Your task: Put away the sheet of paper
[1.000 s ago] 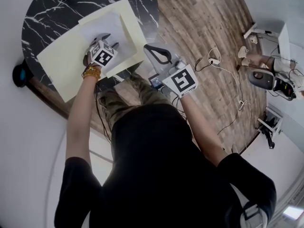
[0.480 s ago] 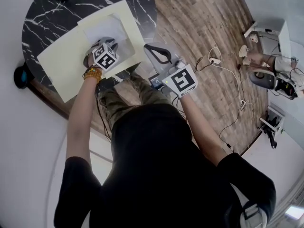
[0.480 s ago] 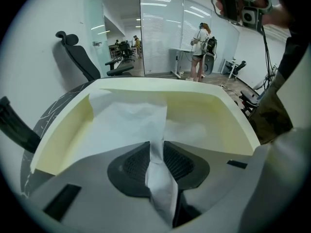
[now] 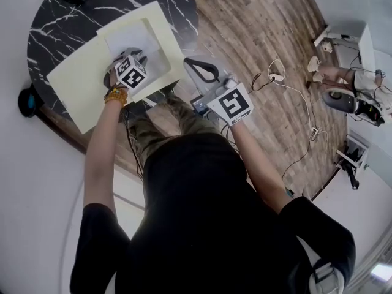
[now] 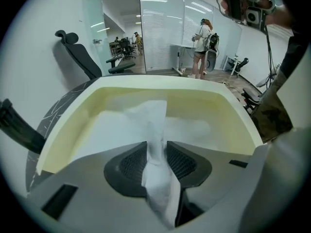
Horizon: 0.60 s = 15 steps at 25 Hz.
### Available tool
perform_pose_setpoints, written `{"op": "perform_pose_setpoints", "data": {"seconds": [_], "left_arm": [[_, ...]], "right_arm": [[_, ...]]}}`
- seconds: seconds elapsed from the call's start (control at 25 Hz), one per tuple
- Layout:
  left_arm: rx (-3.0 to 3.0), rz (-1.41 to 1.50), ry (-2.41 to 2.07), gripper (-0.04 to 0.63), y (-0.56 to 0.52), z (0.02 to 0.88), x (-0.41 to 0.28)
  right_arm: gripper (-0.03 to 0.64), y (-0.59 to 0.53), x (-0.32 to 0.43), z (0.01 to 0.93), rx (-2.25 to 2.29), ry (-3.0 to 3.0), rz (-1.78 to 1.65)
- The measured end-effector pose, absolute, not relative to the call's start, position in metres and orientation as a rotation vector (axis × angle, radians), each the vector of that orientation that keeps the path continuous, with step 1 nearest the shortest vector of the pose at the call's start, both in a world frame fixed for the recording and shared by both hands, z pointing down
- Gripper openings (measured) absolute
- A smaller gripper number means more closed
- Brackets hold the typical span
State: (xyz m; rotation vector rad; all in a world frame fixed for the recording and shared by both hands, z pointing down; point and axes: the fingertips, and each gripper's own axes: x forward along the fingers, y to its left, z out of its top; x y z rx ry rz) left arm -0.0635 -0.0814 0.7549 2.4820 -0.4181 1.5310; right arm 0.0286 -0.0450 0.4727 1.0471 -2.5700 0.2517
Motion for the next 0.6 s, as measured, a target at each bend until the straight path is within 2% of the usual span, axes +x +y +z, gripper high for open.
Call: {"op": "perform_pose_setpoints", "data": {"seconds": [0.12,0.36,0.6], "left_arm": [[2.517,1.508,-0.484,0.201,-0.095,0.744,-0.061],[2.611,1.477,-0.528,0.209,-0.085,0.715,-0.085],[2.468,1.483,-0.505,0.207,-0.062,0.740,-0.111]], "right_arm": [[-0.002,-0.044,0.031,0.471,1.055,-2.570,0.252],[-0.002,-0.043,0.037,0.471,1.069,-2.564,0.251],[-0.002,-0.047,0.045,0.472,1.078,-2.555,0.248]]}}
